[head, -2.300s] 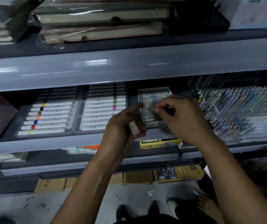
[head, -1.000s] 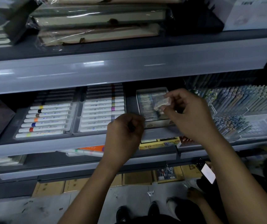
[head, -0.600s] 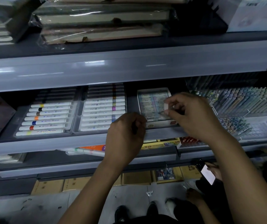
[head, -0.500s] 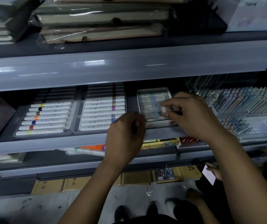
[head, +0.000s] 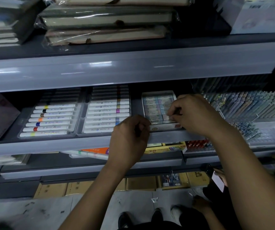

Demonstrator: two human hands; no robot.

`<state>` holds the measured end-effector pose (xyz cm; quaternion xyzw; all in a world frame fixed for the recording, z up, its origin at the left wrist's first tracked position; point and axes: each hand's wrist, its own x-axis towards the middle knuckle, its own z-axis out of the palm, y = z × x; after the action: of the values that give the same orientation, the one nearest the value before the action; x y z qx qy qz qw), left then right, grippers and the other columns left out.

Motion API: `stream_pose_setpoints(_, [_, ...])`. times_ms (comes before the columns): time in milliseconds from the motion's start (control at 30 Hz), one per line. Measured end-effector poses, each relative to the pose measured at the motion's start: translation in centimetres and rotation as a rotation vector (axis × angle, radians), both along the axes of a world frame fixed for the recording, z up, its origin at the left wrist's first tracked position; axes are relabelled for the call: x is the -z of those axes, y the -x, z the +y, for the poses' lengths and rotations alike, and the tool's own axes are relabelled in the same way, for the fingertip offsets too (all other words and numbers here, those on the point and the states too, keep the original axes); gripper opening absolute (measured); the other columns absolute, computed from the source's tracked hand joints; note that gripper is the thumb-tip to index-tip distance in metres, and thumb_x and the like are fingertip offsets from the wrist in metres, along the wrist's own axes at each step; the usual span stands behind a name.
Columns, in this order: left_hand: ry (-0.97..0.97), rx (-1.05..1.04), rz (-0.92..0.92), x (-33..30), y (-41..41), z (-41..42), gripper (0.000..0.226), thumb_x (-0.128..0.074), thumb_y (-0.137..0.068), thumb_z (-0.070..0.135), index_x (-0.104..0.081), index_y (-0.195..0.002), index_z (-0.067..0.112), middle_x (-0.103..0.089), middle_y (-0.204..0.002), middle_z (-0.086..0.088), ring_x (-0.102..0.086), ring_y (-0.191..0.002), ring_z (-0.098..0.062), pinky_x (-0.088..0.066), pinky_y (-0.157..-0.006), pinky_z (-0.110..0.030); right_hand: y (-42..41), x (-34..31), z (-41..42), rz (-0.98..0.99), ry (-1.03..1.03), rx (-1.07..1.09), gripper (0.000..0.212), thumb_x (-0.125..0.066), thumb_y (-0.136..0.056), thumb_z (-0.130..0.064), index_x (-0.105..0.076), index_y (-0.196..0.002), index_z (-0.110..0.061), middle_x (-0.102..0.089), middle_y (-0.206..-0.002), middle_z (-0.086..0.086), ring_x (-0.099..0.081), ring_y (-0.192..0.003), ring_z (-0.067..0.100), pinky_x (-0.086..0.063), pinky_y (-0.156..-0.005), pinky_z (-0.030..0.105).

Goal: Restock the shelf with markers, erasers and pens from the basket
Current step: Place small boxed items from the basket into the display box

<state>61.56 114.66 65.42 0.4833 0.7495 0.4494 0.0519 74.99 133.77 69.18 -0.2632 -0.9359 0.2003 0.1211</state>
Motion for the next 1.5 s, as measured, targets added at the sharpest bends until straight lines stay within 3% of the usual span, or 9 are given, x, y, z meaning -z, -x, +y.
stream_pose_setpoints(133, [0.004, -0.014, -0.009, 0.1, -0.1, 0.1, 0.016, -0.072, -0.091, 0.004, -0.076, -0.098, 0.019, -0.072, -0.086, 0.006, -0.064, -0.073, -0.009, -0.055, -0.064, -0.036, -0.5, 0.1, -0.3, 0.021, -0.018, 0.009, 0.010, -0.082, -0.087, -0.014, -0.081, -0.092, -0.023, -0.058, -0.086, -0.022, -0.053, -0.075, -0.010, -0.041, -0.071, 0.009])
stream_pose_setpoints(233, [0.011, -0.029, -0.015, 0.2, -0.3, 0.1, 0.016, -0.070, -0.093, 0.005, -0.076, -0.098, 0.019, -0.073, -0.088, 0.006, -0.065, -0.074, -0.011, -0.055, -0.065, -0.038, -0.8, 0.2, -0.8, 0.048, -0.048, 0.014, 0.009, -0.074, -0.094, -0.016, -0.081, -0.098, -0.021, -0.059, -0.091, -0.018, -0.056, -0.080, 0.000, -0.050, -0.079, 0.024])
stream_pose_setpoints(367, [0.016, -0.059, -0.012, 0.2, -0.5, 0.0, 0.020, -0.065, -0.095, 0.006, -0.077, -0.099, 0.021, -0.075, -0.092, 0.009, -0.066, -0.076, -0.009, -0.055, -0.067, -0.037, -1.3, 0.5, -1.8, 0.071, -0.108, 0.060, 0.013, -0.067, -0.099, -0.025, -0.079, -0.102, -0.026, -0.067, -0.101, -0.008, -0.063, -0.088, 0.015, -0.054, -0.076, 0.033])
stream_pose_setpoints(600, [0.048, -0.165, 0.013, 0.2, -0.7, -1.4, 0.021, -0.062, -0.094, 0.010, -0.074, -0.094, 0.028, -0.073, -0.091, 0.015, -0.064, -0.071, -0.007, -0.055, -0.064, -0.035, -1.3, 1.1, -4.1, 0.259, -0.168, 0.120, 0.011, -0.063, -0.097, -0.023, -0.074, -0.099, -0.018, -0.063, -0.102, 0.000, -0.063, -0.083, 0.022, -0.055, -0.070, 0.039])
stream_pose_setpoints(933, [0.232, -0.431, 0.036, 1.3, -1.0, -8.2, 0.017, -0.062, -0.094, 0.019, -0.068, -0.086, 0.033, -0.066, -0.079, 0.017, -0.060, -0.064, -0.005, -0.051, -0.057, -0.032, 1.7, 3.0, -11.1, 0.375, -0.043, -0.170, 0.022, -0.055, -0.101, -0.028, -0.070, -0.100, -0.013, -0.060, -0.099, 0.001, -0.059, -0.086, 0.018, -0.052, -0.069, 0.037])
stream_pose_setpoints(1067, [0.330, -0.608, 0.026, 2.6, -0.3, -13.4, 0.016, -0.062, -0.096, 0.025, -0.064, -0.082, 0.032, -0.057, -0.067, 0.016, -0.055, -0.058, -0.007, -0.045, -0.053, -0.031, 4.1, 4.2, -15.2, 0.344, 0.069, -0.309, 0.018, -0.057, -0.100, -0.026, -0.071, -0.098, -0.015, -0.060, -0.099, -0.002, -0.059, -0.086, 0.017, -0.052, -0.070, 0.037])
stream_pose_setpoints(1167, [0.334, -0.672, -0.035, 3.5, 0.5, -17.4, 0.017, -0.056, -0.098, 0.032, -0.067, -0.085, 0.030, -0.065, -0.074, 0.014, -0.059, -0.062, -0.008, -0.050, -0.056, -0.034, 5.9, 5.3, -18.0, 0.286, 0.145, -0.383, 0.013, -0.060, -0.100, -0.023, -0.071, -0.099, -0.017, -0.061, -0.100, -0.002, -0.062, -0.088, 0.020, -0.054, -0.069, 0.042])
stream_pose_setpoints(1267, [0.302, -0.772, -0.084, 4.0, 1.5, -21.9, 0.015, -0.061, -0.096, 0.025, -0.067, -0.085, 0.034, -0.066, -0.077, 0.020, -0.061, -0.065, -0.006, -0.048, -0.056, -0.028, 7.7, 6.1, -21.6, 0.238, 0.175, -0.451, 0.010, -0.062, -0.098, -0.025, -0.070, -0.098, -0.020, -0.060, -0.101, -0.004, -0.058, -0.089, 0.015, -0.055, -0.068, 0.043])
stream_pose_setpoints(1500, [0.325, -0.974, -0.153, 4.4, 3.8, -34.5, 0.013, -0.060, -0.098, 0.030, -0.068, -0.092, 0.037, -0.067, -0.082, 0.020, -0.061, -0.065, -0.004, -0.048, -0.055, -0.026, 12.7, 7.6, -31.8, -0.009, 0.231, -0.562, 0.008, -0.060, -0.099, -0.034, -0.067, -0.102, -0.031, -0.055, -0.107, -0.017, -0.061, -0.090, 0.006, -0.062, -0.071, 0.034])
